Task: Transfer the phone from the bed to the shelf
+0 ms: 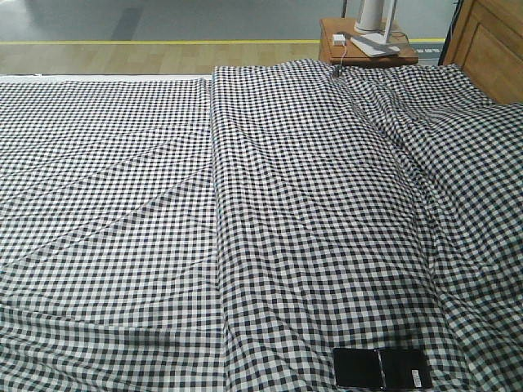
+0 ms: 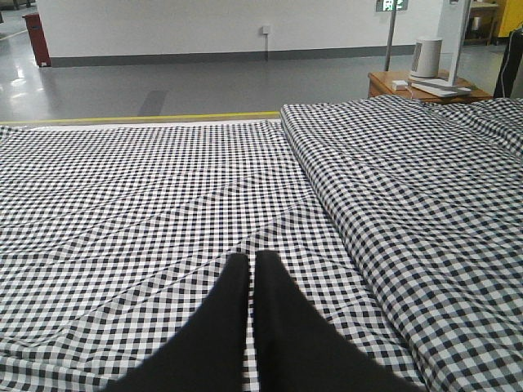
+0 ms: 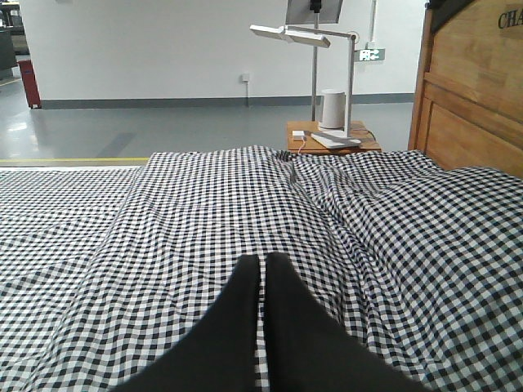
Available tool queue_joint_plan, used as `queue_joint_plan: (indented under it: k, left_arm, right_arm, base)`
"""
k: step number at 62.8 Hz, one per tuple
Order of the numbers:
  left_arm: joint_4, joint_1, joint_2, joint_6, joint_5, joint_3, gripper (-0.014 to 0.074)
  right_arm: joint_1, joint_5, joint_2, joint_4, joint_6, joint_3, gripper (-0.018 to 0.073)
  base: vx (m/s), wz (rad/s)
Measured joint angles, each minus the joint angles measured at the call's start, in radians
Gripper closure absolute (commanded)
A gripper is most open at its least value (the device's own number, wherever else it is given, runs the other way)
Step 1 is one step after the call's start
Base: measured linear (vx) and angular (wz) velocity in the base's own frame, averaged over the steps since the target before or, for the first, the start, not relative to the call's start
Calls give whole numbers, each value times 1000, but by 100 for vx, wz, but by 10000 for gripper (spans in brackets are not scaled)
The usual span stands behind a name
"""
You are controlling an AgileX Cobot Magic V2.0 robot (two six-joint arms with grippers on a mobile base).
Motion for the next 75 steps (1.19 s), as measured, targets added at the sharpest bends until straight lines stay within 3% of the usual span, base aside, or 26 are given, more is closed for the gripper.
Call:
queue_joint_plan:
  k: [75]
  left_arm:
    - [0, 0, 0, 0, 0, 0, 596]
  right_arm:
    - [0, 0, 0, 0, 0, 0, 564]
  base:
    - [0, 0]
